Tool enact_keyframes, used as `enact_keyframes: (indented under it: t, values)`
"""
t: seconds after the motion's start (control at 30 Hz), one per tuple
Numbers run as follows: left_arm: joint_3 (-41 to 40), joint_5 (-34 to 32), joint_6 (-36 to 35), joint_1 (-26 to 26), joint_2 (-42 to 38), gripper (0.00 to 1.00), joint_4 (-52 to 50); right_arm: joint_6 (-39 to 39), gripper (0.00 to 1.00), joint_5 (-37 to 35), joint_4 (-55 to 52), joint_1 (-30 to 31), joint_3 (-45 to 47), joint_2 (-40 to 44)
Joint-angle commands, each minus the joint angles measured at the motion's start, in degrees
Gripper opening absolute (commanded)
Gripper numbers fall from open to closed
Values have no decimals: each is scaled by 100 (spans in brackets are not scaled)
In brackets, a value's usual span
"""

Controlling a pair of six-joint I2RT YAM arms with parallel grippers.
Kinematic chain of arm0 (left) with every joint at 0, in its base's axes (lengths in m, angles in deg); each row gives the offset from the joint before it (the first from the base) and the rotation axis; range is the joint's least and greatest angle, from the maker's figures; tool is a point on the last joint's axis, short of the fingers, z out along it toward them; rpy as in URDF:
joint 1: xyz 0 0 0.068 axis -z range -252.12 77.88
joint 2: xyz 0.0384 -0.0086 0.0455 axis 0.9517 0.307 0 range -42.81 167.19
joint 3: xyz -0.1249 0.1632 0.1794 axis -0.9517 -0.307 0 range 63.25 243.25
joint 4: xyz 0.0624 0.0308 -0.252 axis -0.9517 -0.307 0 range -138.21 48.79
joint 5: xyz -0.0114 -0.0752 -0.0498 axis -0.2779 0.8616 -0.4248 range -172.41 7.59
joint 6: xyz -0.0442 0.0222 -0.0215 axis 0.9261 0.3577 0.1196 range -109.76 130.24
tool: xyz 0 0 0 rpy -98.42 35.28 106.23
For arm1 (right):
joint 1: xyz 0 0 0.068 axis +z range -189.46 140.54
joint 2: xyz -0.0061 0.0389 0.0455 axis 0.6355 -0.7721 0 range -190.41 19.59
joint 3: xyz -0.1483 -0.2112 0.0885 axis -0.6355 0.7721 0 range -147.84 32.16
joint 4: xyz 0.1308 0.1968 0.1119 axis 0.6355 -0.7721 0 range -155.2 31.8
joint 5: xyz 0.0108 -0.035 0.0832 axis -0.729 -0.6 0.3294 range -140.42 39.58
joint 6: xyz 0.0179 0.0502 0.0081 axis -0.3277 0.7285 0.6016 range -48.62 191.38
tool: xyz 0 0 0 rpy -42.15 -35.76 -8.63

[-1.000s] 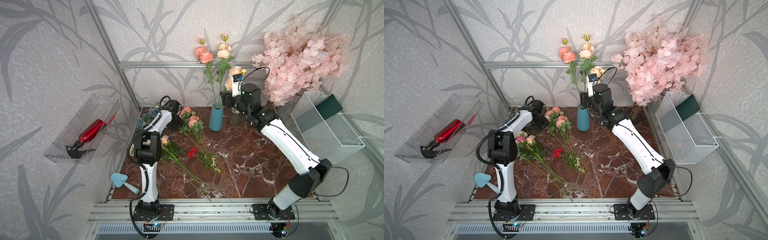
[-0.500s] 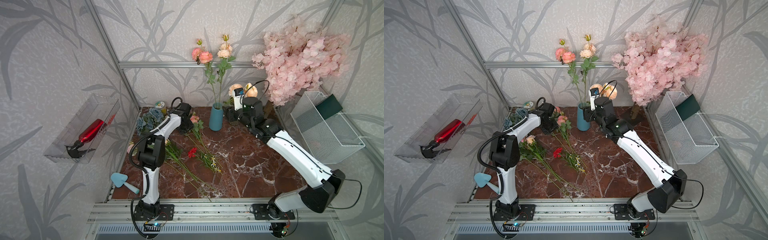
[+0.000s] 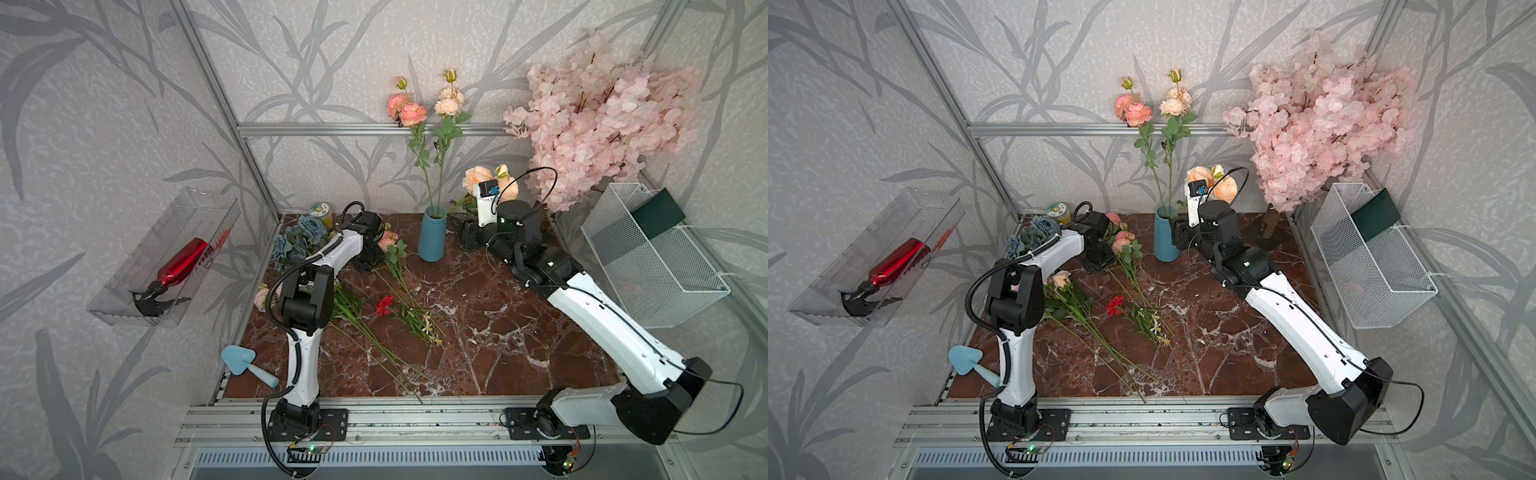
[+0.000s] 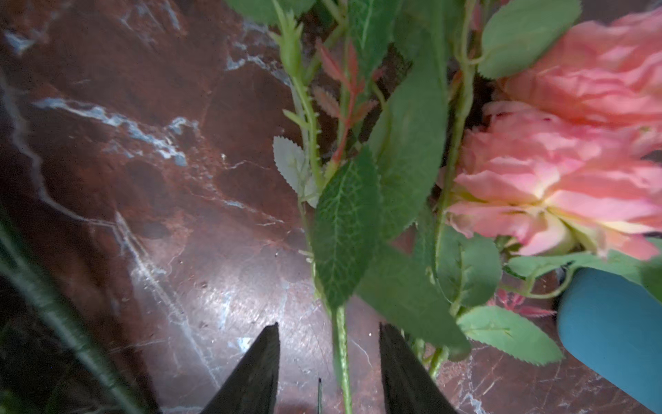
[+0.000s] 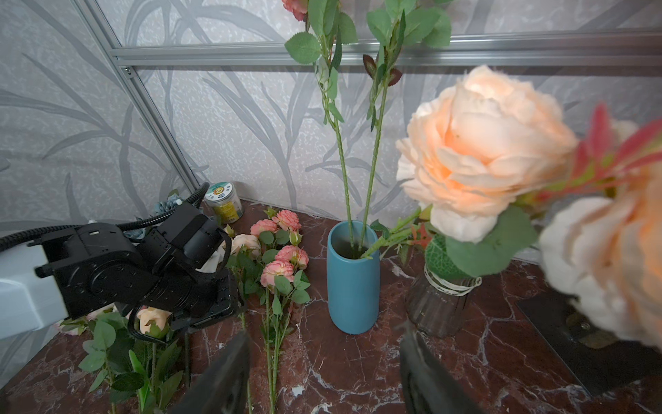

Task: Place the pink flowers into the vase
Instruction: Pick up the flower at the center of the board.

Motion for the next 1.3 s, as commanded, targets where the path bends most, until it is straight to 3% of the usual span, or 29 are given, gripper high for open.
enact_keyframes:
  t: [0.0, 0.2, 0.4, 0.77, 1.07, 1.27]
  values:
    - [199, -272, -13, 12, 250, 46, -167, 56, 65, 34, -18, 17, 97, 206]
    - [99, -376, 42, 12, 382, 32, 7, 109, 65, 158, -31, 11, 131, 246]
    - [163, -462, 10, 79, 386, 0, 71, 205, 65, 299, -31, 16, 192, 261]
    - [-220, -1098, -156, 501, -623, 0, 231, 158, 64, 825, -73, 81, 170, 211]
    - [-919, -2095, -717, 893, -2321, 0, 887, 94, 63, 2012, -759, 300, -431, -333]
    - [-1787, -2183, -1065, 927, -3460, 0, 1819, 11, 63, 2309, -983, 586, -636, -639]
